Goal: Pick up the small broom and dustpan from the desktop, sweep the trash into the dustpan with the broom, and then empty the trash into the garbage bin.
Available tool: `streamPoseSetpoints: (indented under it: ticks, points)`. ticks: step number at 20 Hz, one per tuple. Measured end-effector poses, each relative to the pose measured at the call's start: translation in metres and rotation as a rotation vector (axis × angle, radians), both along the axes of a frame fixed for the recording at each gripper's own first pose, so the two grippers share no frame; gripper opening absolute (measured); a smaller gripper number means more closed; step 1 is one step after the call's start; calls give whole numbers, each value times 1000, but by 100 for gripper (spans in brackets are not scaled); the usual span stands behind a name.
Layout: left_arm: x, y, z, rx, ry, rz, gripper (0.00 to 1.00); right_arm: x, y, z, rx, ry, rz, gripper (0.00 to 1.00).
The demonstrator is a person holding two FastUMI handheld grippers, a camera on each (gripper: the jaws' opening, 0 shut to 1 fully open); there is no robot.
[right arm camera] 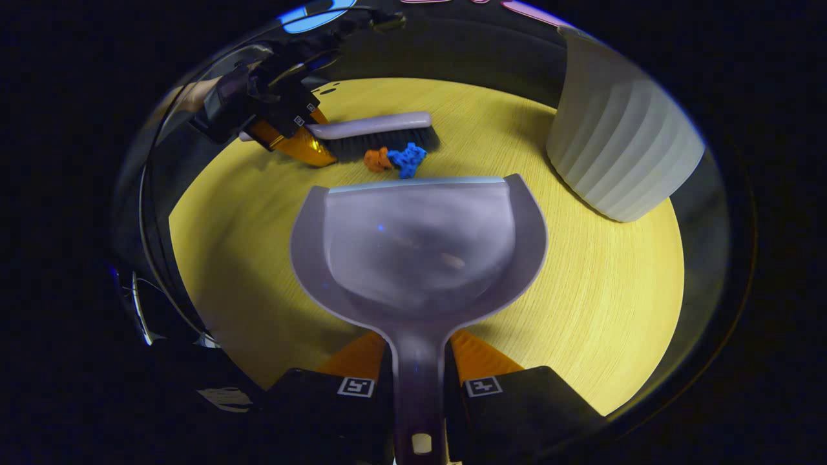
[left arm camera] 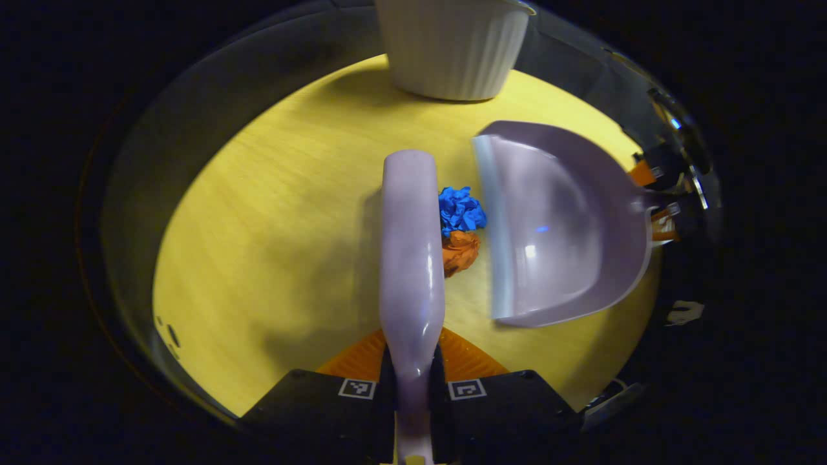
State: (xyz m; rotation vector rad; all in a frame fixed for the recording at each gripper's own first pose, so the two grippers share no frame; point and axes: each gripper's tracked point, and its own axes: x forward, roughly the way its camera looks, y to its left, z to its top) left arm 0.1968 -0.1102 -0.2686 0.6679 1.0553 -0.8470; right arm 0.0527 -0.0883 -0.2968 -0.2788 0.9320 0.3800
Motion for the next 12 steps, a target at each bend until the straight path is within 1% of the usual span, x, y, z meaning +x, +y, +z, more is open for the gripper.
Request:
streamPoseSetpoints:
  ticks: [2,3,5,7,8,9,10,11,12]
  points:
    - [-23,-20,-1,-35,52,1,29,1,0,0,-1,-9,3,36]
    - [-23,-17,2,-34,56,3,26,1,-1,-1,0,-15,-1,36]
    - [-30,-21,5,-39,76,9,27,1,-1,-4,9,-17,-6,36]
    - [-37,-23,10,-30,74,-12,26,0,-3,-7,7,-24,-7,36]
    - [-40,-25,13,-32,62,-10,27,3,-3,-7,11,-27,-12,36]
    - [-41,-29,16,-42,41,4,27,6,-3,-9,15,-29,-16,36]
    - [-42,-32,20,-63,23,29,30,7,-3,-11,17,-27,-19,36]
    - [-42,-32,26,-87,9,54,26,6,-4,-14,19,-27,-24,36]
    - [-44,-31,30,-107,-11,81,27,8,-8,-17,18,-31,-31,36]
